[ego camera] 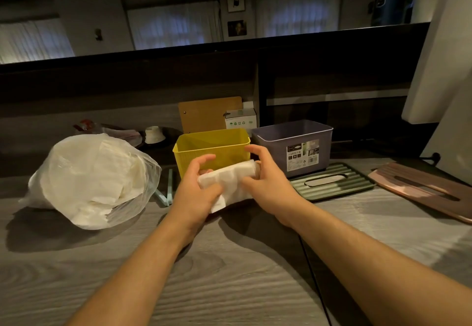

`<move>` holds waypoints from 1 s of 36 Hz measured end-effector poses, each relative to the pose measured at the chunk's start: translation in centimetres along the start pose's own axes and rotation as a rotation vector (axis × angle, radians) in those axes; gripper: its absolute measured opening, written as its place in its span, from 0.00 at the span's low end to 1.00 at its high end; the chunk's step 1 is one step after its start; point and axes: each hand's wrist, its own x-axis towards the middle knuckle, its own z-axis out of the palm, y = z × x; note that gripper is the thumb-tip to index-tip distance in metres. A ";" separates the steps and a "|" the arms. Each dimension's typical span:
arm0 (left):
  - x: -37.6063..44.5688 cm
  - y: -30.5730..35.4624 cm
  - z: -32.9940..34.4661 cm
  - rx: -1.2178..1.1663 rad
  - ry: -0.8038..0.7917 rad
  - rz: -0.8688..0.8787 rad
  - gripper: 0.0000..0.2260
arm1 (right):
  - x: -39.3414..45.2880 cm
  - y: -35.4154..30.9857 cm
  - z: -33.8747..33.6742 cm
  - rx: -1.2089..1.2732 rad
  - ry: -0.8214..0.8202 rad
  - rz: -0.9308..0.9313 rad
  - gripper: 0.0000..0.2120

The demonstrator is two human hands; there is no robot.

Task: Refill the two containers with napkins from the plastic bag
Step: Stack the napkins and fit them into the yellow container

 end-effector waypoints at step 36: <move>0.2 0.1 0.3 -0.465 -0.150 -0.161 0.10 | 9.1 -5.3 -9.5 -0.060 0.253 0.141 0.13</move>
